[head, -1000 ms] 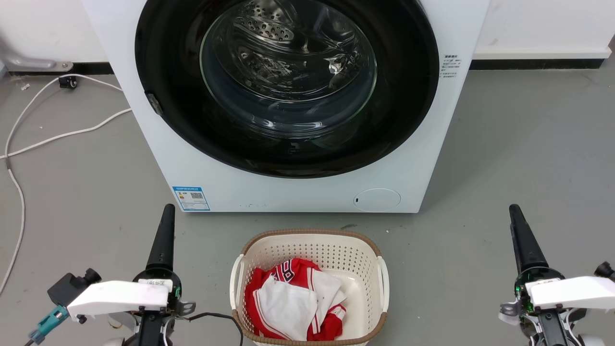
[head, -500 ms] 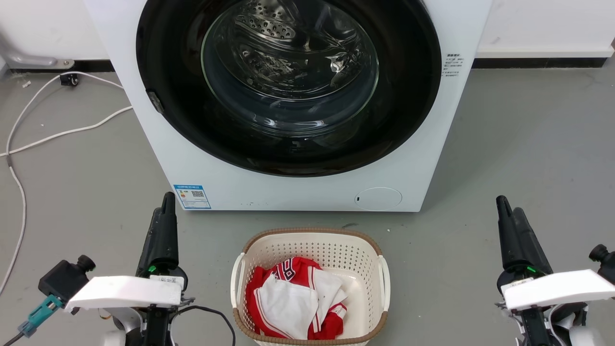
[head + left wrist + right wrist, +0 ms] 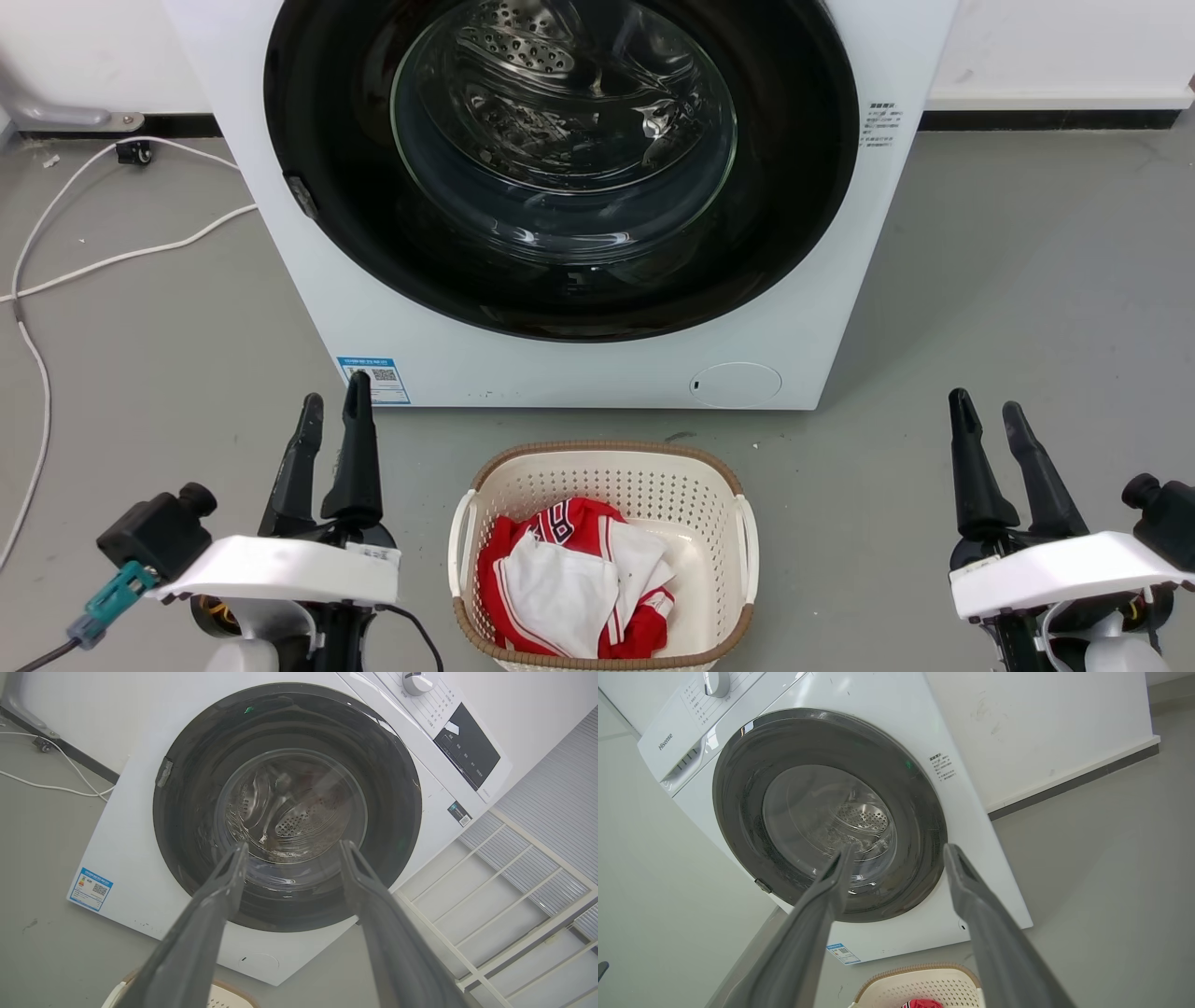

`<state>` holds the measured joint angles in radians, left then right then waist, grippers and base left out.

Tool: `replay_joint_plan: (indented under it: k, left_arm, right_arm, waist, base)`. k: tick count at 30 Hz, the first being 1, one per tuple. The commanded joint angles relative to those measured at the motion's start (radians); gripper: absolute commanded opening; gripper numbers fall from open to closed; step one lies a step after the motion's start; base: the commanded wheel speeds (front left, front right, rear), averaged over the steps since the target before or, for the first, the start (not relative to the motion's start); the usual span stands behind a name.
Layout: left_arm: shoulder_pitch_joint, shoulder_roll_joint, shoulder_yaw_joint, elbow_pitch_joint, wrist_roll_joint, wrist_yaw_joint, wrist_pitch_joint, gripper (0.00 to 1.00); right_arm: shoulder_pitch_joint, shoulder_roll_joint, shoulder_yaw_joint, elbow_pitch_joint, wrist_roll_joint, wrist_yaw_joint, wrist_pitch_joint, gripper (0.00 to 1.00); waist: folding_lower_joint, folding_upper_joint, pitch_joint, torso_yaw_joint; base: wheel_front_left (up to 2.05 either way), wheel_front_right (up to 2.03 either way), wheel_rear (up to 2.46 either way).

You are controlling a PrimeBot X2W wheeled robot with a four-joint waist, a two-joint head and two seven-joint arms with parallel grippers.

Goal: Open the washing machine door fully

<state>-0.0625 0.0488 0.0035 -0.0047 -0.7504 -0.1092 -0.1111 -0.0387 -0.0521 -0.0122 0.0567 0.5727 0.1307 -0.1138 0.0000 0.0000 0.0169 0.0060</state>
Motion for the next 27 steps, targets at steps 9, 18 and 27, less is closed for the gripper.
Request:
replay_joint_plan:
  k: [9,18,27]
  left_arm:
    - [0.010,0.003,-0.027,0.003,0.198,0.022,-0.033,1.00]
    - [0.020,0.005,-0.046,0.008,0.330,0.040,-0.056,1.00]
    - [0.022,0.019,-0.061,-0.004,0.436,0.069,-0.078,1.00]
  right_arm:
    - [0.006,0.000,-0.001,-0.020,-0.141,0.000,-0.017,1.00]
    - [0.016,0.001,0.002,-0.030,-0.257,0.000,-0.004,1.00]
    - [0.021,0.001,-0.001,-0.044,-0.361,0.000,-0.006,1.00]
  waist:
    - [0.0000,0.0000,-0.001,0.003]
    - [0.0000,0.0000,-0.003,0.004]
    - [0.0000,0.0000,0.001,0.004]
  base:
    - [0.00,0.00,0.00]
    - [0.00,0.00,0.00]
    - [0.00,0.00,0.00]
